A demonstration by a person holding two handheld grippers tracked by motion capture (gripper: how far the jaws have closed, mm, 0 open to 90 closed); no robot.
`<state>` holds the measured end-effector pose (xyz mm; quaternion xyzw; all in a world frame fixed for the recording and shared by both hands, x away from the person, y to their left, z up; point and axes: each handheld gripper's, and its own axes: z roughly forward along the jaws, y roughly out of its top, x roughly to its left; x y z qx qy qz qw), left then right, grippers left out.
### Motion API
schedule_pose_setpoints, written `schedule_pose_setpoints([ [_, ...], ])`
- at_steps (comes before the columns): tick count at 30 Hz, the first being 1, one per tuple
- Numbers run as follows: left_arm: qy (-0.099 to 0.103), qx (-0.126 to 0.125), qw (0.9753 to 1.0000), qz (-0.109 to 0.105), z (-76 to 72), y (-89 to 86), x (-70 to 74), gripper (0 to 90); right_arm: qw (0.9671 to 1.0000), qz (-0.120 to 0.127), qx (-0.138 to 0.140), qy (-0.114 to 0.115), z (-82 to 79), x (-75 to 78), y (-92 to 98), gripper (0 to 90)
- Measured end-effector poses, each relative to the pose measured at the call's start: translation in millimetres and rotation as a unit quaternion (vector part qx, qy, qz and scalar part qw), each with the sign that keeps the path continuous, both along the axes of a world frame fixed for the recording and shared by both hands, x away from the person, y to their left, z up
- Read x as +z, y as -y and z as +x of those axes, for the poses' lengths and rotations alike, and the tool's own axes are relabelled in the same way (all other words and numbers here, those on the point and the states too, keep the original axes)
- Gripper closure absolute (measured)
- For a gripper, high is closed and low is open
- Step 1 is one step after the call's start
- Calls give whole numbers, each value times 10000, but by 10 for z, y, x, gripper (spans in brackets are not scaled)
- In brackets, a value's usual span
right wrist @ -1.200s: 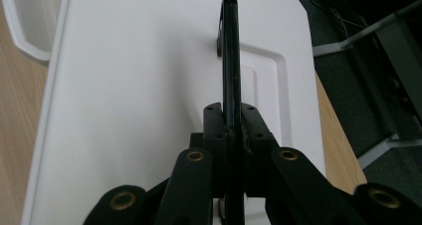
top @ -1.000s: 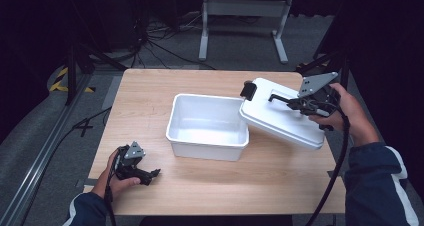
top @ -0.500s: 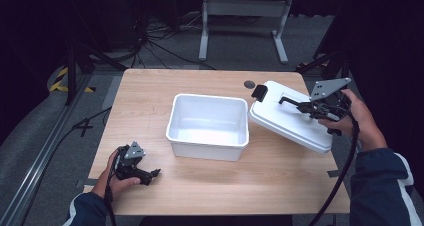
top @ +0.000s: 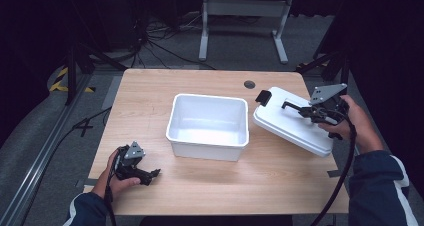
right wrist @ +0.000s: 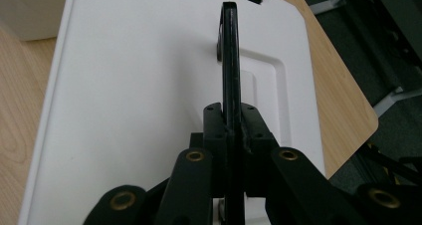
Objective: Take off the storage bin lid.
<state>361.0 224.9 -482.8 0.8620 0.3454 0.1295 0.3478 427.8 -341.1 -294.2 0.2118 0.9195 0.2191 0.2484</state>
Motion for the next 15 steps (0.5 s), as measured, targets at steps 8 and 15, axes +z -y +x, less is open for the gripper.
schedule_pose_setpoints([
  [8,14,7,10000,0,0,0,-1,6,9999,-3,-100,-133,87,-214,-3,847],
  [15,-19,4,10000,-11,-3,1,-1,7,9996,21,-153,-231,179,-378,-54,847],
])
